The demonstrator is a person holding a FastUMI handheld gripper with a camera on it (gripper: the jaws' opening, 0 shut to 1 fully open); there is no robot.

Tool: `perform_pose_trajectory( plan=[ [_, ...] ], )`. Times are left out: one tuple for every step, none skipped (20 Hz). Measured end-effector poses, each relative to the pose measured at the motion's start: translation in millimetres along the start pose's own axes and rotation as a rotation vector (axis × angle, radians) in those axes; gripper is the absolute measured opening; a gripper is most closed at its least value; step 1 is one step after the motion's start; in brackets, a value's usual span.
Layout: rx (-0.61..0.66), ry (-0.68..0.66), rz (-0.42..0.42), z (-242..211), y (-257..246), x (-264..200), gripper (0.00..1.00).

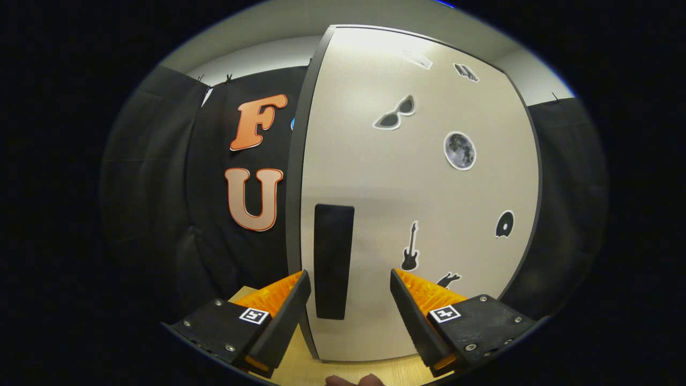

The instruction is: Open the shoe cabinet door, grab the shoes and put them into the shoe cabinet, then close the shoe cabinet door.

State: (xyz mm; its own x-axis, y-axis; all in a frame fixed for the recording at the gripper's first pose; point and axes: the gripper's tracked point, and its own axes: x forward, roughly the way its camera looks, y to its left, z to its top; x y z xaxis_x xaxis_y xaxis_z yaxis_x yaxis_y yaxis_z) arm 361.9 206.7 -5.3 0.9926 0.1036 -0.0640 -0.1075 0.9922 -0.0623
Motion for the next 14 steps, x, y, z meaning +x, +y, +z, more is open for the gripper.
perform_pose_trajectory(
  plan=[
    [0.0, -0.005, -0.006, 2.1, -2.6, -11.6, 0.93],
    [0.001, -0.008, -0.013, 3.7, -4.4, -24.2, 0.93],
    [0.001, -0.009, -0.019, 6.0, -6.0, -36.9, 0.93],
    [-0.002, -0.012, -0.026, 7.9, -8.6, -51.7, 0.93],
    [-0.008, -0.014, -0.031, 10.7, -11.0, -65.1, 0.93],
    [-0.016, -0.018, -0.037, 12.6, -13.5, -78.5, 0.93],
    [-0.023, -0.02, -0.042, 14.7, -15.7, -90.4, 0.93],
    [-0.029, -0.019, -0.042, 15.2, -18.7, -103.4, 0.93],
    [-0.033, -0.022, -0.042, 16.4, -20.7, -115.6, 0.93],
    [-0.035, -0.031, -0.045, 20.0, -24.7, -126.5, 0.94],
    [-0.031, -0.039, -0.047, 22.4, -28.0, -136.2, 0.94],
    [-0.024, -0.04, -0.042, 23.3, -31.3, -146.3, 0.94],
    [-0.018, -0.038, -0.038, 23.9, -35.6, -156.1, 0.94],
    [-0.011, -0.042, -0.039, 25.7, -41.7, -166.5, 0.94]
  ],
)
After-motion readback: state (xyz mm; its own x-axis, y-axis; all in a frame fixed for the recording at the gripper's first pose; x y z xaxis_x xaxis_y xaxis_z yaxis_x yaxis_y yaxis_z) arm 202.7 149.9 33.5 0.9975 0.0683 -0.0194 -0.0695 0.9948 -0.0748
